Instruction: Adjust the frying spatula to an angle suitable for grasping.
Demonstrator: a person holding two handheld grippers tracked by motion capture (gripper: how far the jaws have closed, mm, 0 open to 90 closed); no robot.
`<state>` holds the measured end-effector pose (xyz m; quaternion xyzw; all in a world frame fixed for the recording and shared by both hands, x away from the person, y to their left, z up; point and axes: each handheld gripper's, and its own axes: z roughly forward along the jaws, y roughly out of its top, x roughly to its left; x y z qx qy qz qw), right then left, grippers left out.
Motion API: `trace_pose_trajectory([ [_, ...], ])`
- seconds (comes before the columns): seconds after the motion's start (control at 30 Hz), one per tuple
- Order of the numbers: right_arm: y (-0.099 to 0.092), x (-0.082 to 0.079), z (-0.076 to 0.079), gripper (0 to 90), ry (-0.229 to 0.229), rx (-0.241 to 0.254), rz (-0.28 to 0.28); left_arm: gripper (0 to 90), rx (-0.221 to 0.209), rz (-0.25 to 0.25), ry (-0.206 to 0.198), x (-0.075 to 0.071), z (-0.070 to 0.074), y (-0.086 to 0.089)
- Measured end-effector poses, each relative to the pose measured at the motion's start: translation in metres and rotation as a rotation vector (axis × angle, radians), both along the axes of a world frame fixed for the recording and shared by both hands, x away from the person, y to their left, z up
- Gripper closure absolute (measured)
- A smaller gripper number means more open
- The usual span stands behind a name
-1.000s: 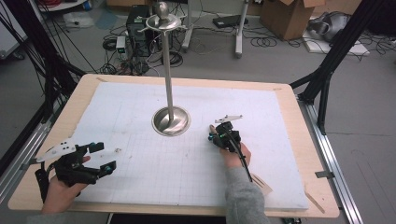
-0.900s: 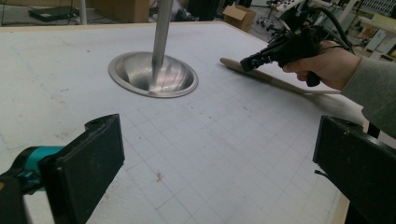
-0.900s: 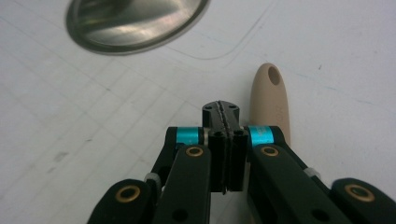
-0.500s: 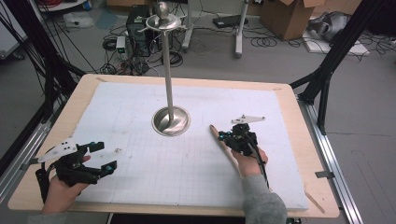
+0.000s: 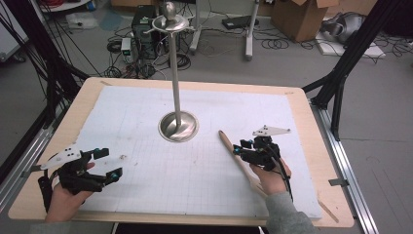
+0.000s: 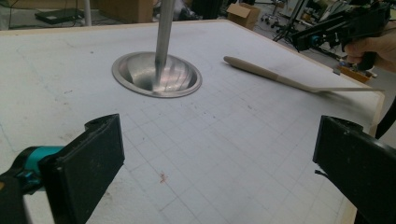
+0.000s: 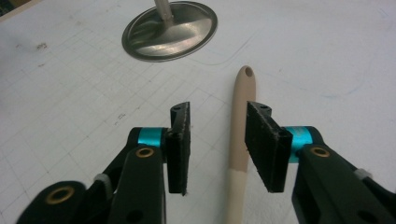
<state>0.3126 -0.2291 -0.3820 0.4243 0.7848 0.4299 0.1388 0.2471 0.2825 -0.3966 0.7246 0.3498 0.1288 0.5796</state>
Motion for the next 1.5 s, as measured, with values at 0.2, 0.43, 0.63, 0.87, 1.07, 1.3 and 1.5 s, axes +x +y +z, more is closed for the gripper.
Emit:
trace_pose_trajectory([
  [0.2, -0.007, -0.004, -0.001, 40.3, -0.011, 0.033, 0.006, 2.4, -0.002, 0.000, 0.004, 0.000, -0.002, -0.001],
  [0.43, -0.015, -0.010, -0.004, 25.8, -0.027, 0.037, 0.000, 2.5, -0.007, 0.004, -0.021, -0.001, 0.001, -0.002],
  [0.63, -0.023, -0.015, -0.009, 25.7, -0.038, 0.068, -0.010, 2.5, -0.007, 0.010, -0.026, -0.002, 0.001, -0.004],
  [0.87, -0.028, -0.020, -0.011, 25.7, -0.044, 0.069, -0.010, 2.4, 0.000, 0.015, -0.018, -0.002, -0.001, -0.004],
  [1.07, -0.027, -0.018, -0.016, 25.6, -0.027, 0.063, -0.002, 2.5, 0.002, 0.030, -0.012, -0.004, -0.004, 0.001],
  [1.3, -0.024, -0.010, -0.021, 25.6, -0.005, 0.070, -0.008, 2.5, 0.002, 0.045, -0.011, -0.007, -0.004, 0.005],
  [1.5, -0.023, -0.007, -0.026, 25.6, 0.009, 0.066, -0.013, 2.5, 0.006, 0.047, -0.007, -0.008, -0.005, 0.005],
])
